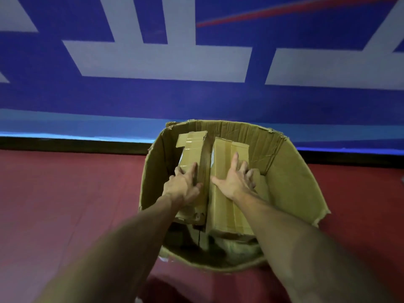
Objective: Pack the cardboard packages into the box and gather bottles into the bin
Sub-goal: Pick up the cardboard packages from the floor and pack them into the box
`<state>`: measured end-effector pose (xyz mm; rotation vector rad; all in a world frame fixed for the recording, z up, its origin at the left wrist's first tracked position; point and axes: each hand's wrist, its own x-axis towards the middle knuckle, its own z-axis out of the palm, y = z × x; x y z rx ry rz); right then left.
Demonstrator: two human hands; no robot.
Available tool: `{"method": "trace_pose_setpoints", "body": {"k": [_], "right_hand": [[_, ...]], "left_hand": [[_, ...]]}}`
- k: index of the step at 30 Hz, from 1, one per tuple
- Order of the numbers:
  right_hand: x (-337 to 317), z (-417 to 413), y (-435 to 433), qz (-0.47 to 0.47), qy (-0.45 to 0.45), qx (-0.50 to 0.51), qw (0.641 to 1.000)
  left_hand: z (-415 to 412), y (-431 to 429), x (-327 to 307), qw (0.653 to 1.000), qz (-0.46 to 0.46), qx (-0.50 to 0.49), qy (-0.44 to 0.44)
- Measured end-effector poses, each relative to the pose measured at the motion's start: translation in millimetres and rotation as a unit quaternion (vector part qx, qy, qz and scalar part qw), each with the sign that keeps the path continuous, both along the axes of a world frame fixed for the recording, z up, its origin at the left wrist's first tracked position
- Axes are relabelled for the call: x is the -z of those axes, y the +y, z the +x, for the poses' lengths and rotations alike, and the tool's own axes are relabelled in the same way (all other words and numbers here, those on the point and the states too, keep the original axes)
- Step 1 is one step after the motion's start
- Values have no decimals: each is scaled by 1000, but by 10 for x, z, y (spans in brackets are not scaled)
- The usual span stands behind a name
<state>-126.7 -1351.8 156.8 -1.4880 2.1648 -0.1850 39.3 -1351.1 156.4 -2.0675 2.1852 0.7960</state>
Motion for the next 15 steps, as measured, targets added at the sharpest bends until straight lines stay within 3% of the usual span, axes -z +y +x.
{"method": "trace_pose_setpoints", "body": {"k": [5, 15], "right_hand": [[176, 61, 191, 15, -28, 30, 999], [245, -113, 245, 39, 62, 14, 997]], "left_hand": [[130, 29, 137, 999, 32, 22, 0], [-49, -166, 252, 995, 47, 1, -87]]}}
